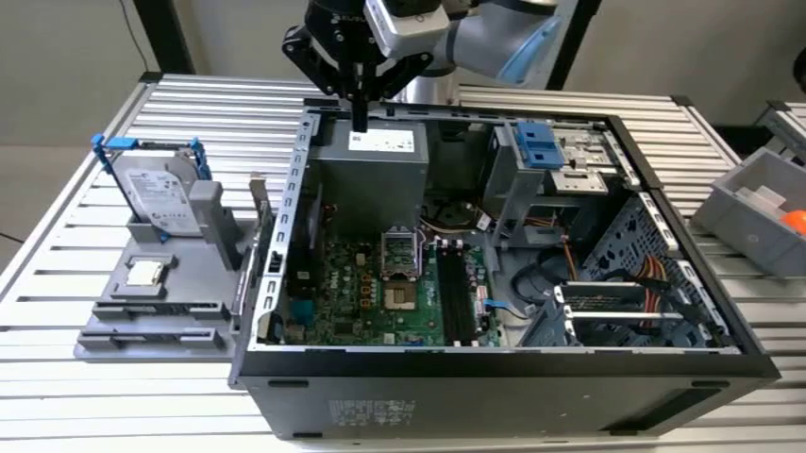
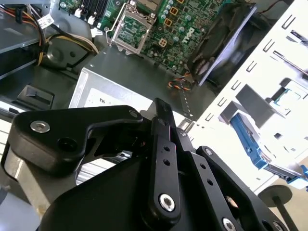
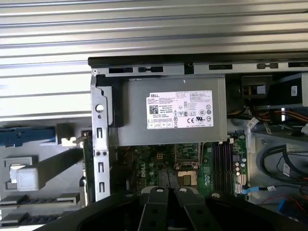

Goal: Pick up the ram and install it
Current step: 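Reach for the ram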

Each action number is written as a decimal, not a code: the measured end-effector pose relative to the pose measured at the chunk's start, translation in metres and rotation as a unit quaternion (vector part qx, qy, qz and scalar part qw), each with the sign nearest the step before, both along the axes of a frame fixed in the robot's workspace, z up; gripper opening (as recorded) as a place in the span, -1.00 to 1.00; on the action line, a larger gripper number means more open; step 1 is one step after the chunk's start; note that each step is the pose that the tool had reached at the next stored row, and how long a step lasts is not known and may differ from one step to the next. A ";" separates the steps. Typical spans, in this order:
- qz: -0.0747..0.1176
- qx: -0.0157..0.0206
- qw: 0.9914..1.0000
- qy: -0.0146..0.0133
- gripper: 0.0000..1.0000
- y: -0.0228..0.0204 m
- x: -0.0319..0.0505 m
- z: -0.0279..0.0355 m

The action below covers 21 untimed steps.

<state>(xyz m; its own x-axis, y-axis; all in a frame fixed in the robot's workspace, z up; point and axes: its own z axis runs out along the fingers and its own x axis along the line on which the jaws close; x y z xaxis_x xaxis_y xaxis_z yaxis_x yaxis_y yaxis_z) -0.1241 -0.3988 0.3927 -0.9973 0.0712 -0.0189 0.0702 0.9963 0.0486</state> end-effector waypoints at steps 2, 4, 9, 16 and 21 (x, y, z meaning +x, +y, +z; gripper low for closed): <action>0.000 0.000 1.000 0.000 -1.00 0.0000 -0.0021 0.0000; 0.000 0.000 1.000 0.000 -1.00 0.0000 -0.0045 -0.0001; 0.000 0.000 1.000 0.000 -1.00 0.0000 -0.0103 -0.0001; 0.000 0.000 1.000 0.000 -1.00 0.0000 -0.0168 -0.0001; 0.000 0.000 1.000 0.000 -1.00 0.0000 -0.0213 -0.0001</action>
